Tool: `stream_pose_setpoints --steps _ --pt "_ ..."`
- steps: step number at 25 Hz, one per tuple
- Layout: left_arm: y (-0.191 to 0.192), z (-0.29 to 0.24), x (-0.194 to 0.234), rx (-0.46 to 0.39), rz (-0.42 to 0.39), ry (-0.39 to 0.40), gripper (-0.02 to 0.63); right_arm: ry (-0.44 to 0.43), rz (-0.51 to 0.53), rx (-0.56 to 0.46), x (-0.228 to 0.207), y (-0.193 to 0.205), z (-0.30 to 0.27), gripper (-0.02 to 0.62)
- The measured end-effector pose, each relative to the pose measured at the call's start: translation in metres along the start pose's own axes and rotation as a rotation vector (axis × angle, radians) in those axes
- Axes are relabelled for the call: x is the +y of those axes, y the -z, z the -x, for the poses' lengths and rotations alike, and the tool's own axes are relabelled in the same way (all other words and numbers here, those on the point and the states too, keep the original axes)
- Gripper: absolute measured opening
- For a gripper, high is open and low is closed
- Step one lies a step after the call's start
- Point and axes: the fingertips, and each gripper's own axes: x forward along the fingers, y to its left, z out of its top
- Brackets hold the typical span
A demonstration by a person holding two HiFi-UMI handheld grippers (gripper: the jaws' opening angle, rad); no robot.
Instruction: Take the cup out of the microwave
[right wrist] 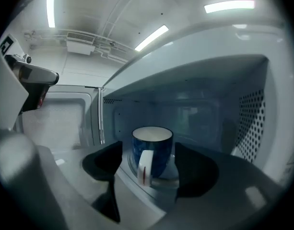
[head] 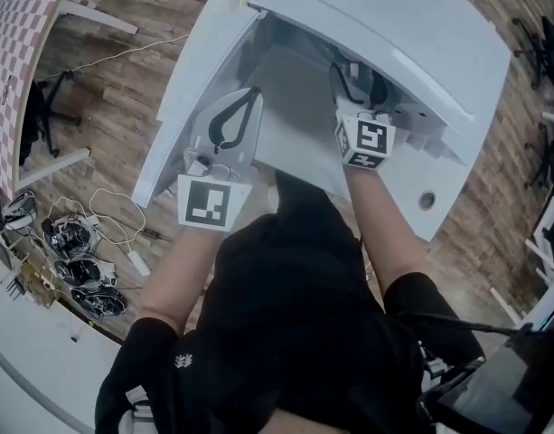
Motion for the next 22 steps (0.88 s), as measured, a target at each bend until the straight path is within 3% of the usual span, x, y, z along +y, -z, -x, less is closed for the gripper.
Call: stream_pose_setpoints --steps 12,22 --pt "0.017 -0.035 0.001 0.036 0.025 0.045 0.008 -0.011 -0.031 0.019 -0.002 0.011 -0.050 0.421" --pt "0.028 -0.041 0.011 0.063 0.016 0.040 0.006 0.005 -0.019 0.057 -0.007 0.024 -0.072 0.428"
